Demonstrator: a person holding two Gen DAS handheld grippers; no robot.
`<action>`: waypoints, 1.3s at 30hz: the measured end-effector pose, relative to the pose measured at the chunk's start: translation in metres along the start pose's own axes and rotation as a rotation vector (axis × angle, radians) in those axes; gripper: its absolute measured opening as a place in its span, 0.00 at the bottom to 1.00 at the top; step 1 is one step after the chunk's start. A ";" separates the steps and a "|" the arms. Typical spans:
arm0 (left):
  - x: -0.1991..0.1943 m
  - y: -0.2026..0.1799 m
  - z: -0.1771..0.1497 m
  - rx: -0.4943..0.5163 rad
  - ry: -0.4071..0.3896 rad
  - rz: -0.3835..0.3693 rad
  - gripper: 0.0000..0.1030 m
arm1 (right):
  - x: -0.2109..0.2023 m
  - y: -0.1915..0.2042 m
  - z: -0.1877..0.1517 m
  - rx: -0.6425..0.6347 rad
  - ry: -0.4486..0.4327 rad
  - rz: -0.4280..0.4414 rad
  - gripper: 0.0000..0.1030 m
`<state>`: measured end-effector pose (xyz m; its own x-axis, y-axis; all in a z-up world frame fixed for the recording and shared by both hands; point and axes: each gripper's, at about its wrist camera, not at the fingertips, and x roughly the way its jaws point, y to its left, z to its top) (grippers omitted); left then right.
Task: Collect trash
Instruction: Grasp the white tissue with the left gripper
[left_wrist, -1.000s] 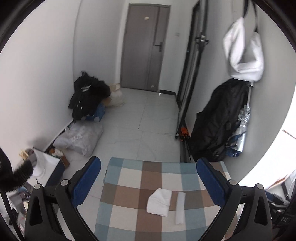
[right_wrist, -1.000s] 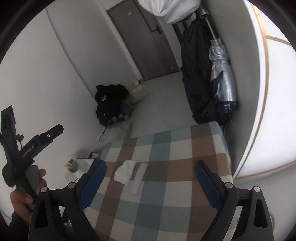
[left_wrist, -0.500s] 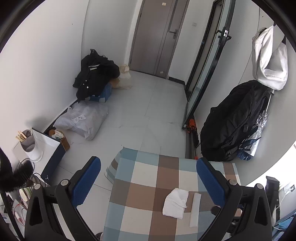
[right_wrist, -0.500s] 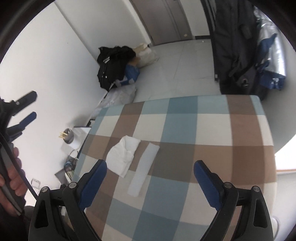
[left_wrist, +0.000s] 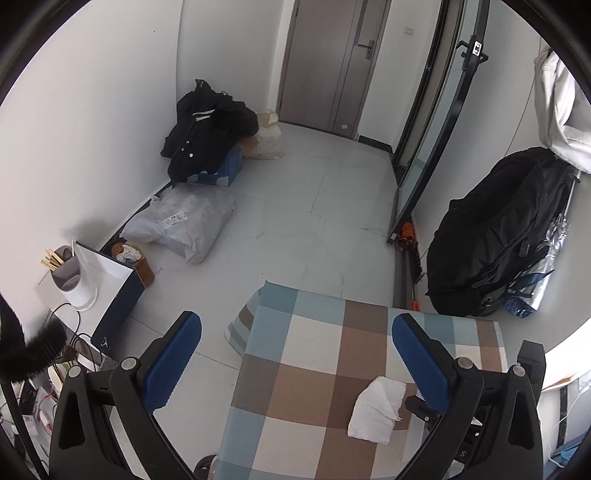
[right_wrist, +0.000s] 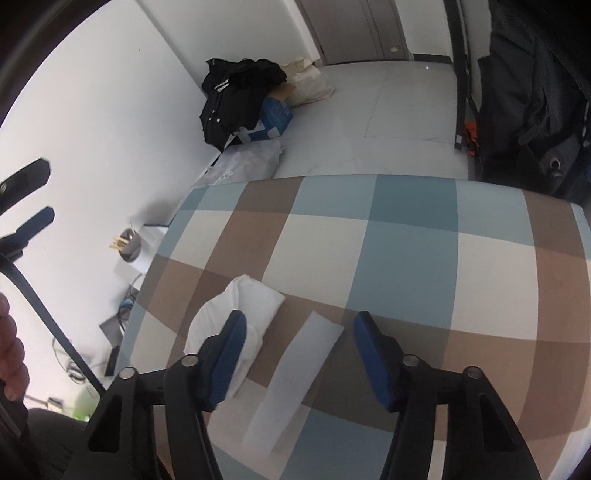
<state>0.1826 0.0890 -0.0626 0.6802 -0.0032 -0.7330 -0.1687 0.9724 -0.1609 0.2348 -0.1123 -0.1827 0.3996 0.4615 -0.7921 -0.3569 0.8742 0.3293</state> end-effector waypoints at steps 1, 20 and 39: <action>0.002 0.000 0.000 -0.001 0.007 0.006 0.99 | 0.000 0.003 -0.001 -0.029 -0.005 -0.023 0.48; 0.049 -0.033 -0.020 0.110 0.257 -0.056 0.99 | -0.022 -0.003 -0.002 -0.073 -0.034 0.043 0.05; 0.091 -0.087 -0.077 0.376 0.475 -0.009 0.92 | -0.083 -0.056 -0.005 0.040 -0.159 0.035 0.05</action>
<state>0.2045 -0.0142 -0.1665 0.2728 -0.0316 -0.9615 0.1583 0.9873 0.0124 0.2172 -0.2000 -0.1377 0.5174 0.5068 -0.6895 -0.3401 0.8612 0.3778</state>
